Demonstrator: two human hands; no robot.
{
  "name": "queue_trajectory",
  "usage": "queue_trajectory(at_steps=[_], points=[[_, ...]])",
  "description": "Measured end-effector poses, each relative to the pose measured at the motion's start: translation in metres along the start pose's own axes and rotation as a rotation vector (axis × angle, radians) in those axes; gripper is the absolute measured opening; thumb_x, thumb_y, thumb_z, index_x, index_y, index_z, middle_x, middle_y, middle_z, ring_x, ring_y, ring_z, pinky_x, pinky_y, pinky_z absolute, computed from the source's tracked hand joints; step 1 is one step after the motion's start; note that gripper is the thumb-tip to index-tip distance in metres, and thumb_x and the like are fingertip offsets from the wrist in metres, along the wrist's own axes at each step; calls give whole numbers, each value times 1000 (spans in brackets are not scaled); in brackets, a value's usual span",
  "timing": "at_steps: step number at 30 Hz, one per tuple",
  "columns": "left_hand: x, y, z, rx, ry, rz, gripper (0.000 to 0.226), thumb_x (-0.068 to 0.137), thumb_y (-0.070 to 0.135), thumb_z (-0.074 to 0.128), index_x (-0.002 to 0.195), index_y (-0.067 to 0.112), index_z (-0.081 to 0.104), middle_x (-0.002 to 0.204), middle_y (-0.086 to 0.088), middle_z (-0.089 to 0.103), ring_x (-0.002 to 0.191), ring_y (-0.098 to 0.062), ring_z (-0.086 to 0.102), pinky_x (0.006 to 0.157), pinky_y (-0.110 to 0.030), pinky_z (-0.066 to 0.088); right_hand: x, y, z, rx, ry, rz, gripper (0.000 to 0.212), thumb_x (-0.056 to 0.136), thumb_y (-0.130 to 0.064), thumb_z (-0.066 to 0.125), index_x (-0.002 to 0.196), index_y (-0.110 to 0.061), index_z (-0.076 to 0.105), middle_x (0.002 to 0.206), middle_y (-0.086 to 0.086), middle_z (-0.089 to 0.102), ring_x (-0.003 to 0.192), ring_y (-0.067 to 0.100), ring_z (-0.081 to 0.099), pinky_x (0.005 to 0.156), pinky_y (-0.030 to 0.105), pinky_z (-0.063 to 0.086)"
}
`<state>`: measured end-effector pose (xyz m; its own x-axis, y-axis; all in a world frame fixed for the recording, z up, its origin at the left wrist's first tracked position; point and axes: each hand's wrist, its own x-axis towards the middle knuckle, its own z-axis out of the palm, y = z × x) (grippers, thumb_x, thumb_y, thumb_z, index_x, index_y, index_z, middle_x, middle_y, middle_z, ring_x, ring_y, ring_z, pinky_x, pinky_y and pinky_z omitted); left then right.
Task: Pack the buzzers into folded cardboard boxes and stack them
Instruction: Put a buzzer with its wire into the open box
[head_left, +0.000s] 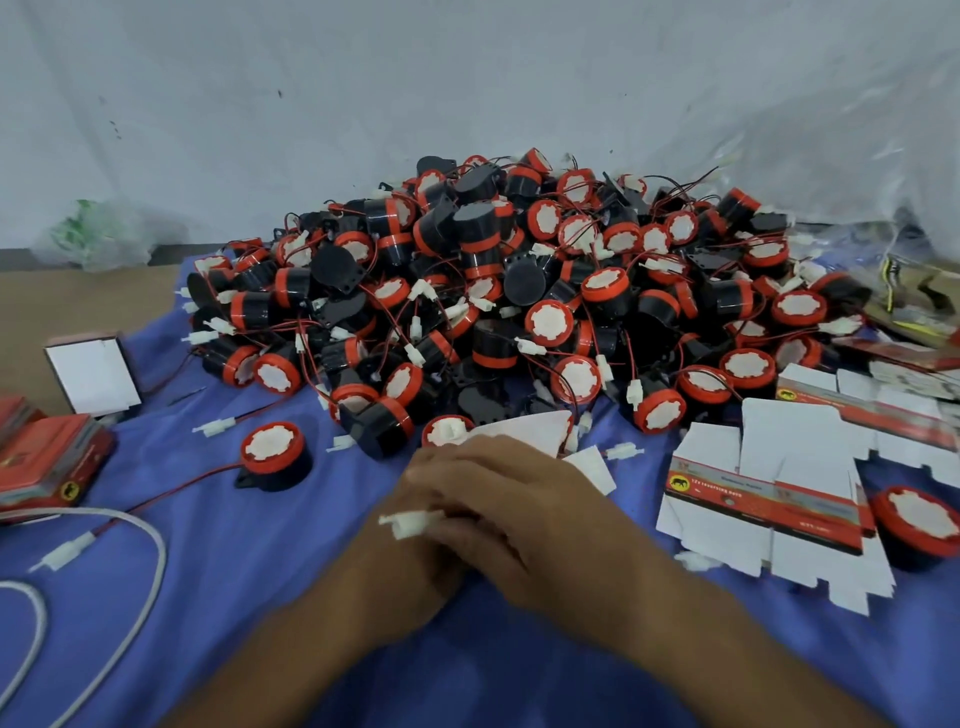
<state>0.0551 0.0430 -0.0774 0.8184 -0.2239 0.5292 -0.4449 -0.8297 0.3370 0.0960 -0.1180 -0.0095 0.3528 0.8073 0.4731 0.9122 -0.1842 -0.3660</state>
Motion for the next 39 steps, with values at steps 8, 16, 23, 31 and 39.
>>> queue_trajectory(at_steps=[8,16,23,31,39], points=[[3,1,-8,-217,-46,-409,20,84,45,73,101,36,67,112,20,56,102,2,54,86,-13,43,1,27,3,25,171,281,34,99,-5,53,132,-9,59,110,2,57,92,18,57,82,36,49],[7,7,-12,-602,38,-696,12,84,18,78,85,25,69,108,15,62,82,-13,66,70,-29,54,-4,40,9,93,283,418,34,94,-14,64,124,-29,61,109,-12,56,83,8,68,73,27,56],[8,9,-10,-673,132,-755,19,83,12,77,74,29,76,100,13,69,78,-9,70,60,-20,53,-17,43,18,-86,204,138,10,86,0,62,90,-8,68,88,0,64,68,19,58,56,39,50],[6,8,-7,-641,182,-774,20,86,3,71,81,22,69,106,4,68,84,-15,68,59,-21,54,-15,43,17,-57,25,88,21,82,9,68,88,-8,79,92,5,68,74,20,65,61,37,55],[6,8,-12,-597,150,-703,41,75,7,66,106,28,49,96,-7,62,80,-18,64,63,-30,56,-22,34,11,80,-193,116,21,98,-23,56,104,-12,73,126,2,51,108,17,56,93,32,45]])
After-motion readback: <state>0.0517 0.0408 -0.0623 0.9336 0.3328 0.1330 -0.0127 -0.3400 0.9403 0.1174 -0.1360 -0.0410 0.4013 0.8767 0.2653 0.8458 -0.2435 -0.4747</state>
